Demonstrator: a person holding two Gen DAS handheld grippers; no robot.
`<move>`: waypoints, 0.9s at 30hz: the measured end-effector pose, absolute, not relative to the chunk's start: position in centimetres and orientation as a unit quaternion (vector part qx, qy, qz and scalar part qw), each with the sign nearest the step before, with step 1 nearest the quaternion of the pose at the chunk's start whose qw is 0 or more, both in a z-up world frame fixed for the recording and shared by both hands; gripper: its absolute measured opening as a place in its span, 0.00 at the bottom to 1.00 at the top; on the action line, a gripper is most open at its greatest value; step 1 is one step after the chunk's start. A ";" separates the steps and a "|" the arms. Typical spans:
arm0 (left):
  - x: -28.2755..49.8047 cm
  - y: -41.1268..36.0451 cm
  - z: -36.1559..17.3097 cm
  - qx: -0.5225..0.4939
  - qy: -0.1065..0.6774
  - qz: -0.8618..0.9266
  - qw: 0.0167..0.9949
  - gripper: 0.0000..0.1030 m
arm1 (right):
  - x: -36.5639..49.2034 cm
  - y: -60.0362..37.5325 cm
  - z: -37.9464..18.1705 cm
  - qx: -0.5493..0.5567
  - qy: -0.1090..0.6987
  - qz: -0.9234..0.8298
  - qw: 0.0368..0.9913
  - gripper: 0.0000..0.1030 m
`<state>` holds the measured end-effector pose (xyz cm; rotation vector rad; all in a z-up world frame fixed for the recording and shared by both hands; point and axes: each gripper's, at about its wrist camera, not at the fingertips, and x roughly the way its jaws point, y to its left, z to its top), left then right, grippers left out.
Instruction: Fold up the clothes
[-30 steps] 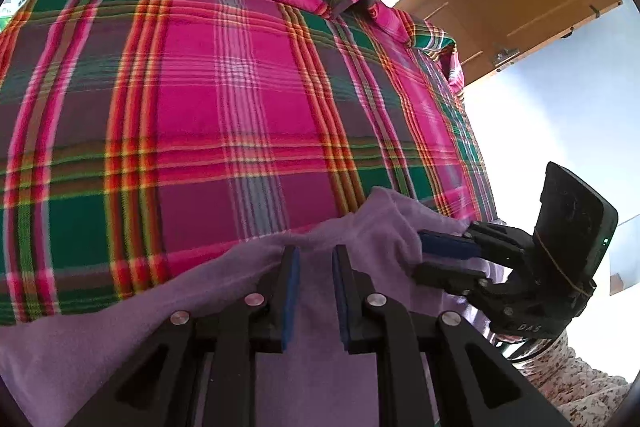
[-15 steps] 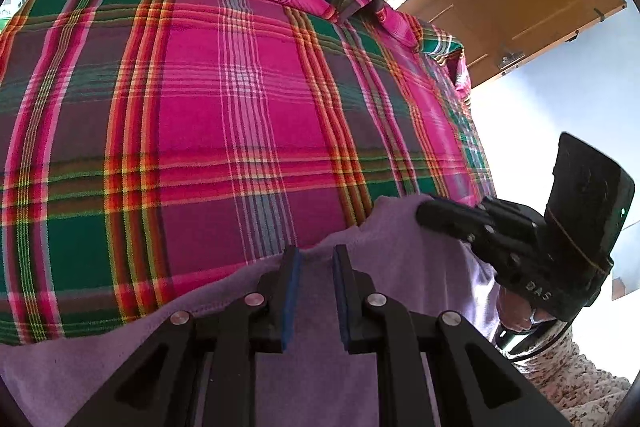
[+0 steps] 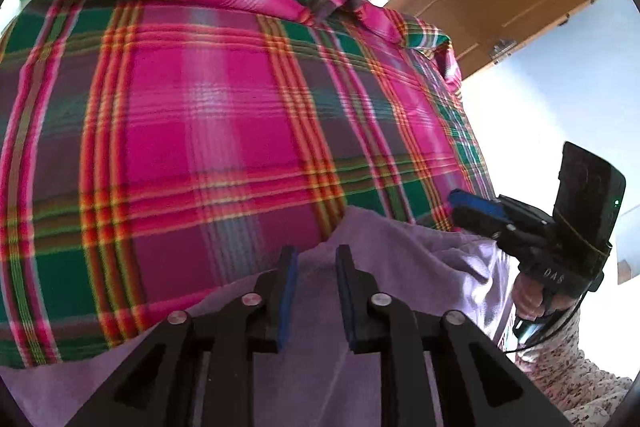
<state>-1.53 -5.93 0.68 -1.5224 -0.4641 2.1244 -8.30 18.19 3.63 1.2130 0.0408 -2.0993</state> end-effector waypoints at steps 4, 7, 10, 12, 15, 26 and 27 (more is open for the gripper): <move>-2.5 -5.0 0.7 -0.559 -0.170 0.773 0.247 0.25 | -7.5 20.4 3.4 0.476 0.059 -0.808 0.343 0.25; -2.8 -4.2 0.2 -0.568 -0.163 0.767 0.249 0.25 | -6.8 22.1 3.2 0.480 0.092 -0.805 0.337 0.25; -2.9 -3.6 -0.2 -0.575 -0.159 0.763 0.248 0.25 | -6.4 21.8 2.6 0.483 0.110 -0.792 0.356 0.26; -2.9 -3.3 -0.3 -0.577 -0.152 0.763 0.249 0.25 | -6.2 21.1 2.1 0.485 0.118 -0.783 0.372 0.26; -3.2 -3.2 -0.4 -0.580 -0.151 0.762 0.245 0.25 | -6.1 20.1 1.2 0.490 0.128 -0.768 0.391 0.27; -3.3 -2.7 -0.4 -0.574 -0.155 0.766 0.246 0.20 | -6.2 20.5 1.8 0.465 0.096 -0.788 0.391 0.05; -3.3 -2.7 -0.3 -0.569 -0.155 0.768 0.248 0.09 | -6.4 20.6 1.9 0.464 0.088 -0.792 0.386 0.04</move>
